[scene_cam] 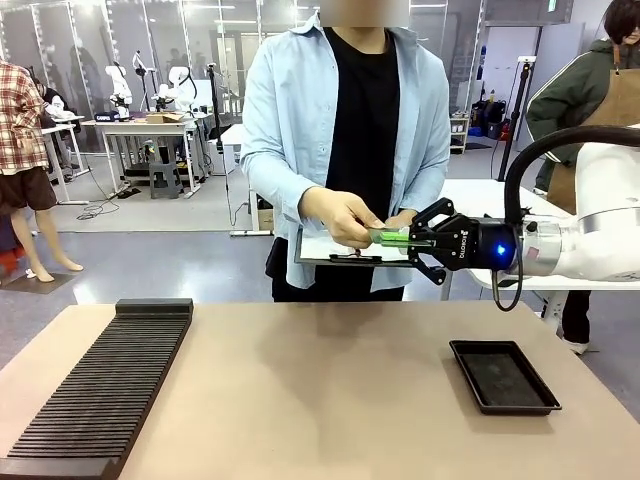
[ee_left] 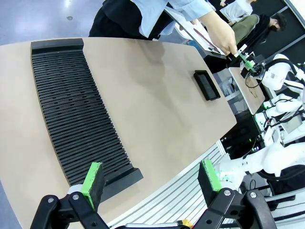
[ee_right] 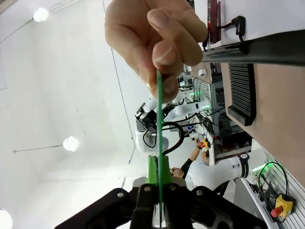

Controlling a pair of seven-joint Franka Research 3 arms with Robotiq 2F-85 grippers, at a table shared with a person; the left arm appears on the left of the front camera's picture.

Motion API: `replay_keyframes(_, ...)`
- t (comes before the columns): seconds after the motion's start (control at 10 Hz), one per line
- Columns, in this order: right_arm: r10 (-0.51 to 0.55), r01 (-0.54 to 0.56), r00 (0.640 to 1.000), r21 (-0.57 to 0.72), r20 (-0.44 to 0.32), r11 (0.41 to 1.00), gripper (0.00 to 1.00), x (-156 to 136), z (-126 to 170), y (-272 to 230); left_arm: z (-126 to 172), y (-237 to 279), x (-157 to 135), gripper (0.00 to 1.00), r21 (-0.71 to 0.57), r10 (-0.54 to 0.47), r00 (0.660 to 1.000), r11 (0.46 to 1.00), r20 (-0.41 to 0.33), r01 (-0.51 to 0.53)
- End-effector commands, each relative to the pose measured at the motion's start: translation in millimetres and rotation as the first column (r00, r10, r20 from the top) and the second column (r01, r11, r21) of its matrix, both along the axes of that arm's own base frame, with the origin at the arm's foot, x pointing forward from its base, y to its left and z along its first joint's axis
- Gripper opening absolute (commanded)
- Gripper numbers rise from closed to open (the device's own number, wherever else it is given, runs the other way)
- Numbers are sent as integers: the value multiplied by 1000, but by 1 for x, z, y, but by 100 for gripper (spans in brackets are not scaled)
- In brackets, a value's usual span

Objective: Inspect the PCB.
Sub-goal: Pick up the Blank PCB that the human is holding, then place the Blank PCB in the ESD tray.

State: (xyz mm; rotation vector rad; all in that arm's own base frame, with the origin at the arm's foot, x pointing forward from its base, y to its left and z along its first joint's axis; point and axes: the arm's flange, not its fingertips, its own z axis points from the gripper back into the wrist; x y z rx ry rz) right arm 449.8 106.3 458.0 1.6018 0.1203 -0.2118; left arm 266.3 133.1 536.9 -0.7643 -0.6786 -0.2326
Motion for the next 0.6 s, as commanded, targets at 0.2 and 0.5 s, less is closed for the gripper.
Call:
replay_keyframes(0.2,0,0,1000,0,5,1000,0,-1,2,0,4,2,1,100,17,11,1000,1000,-20,-11)
replay_keyframes(0.5,0,0,1000,0,5,1000,0,-1,2,0,4,2,1,100,17,11,1000,1000,-20,-11)
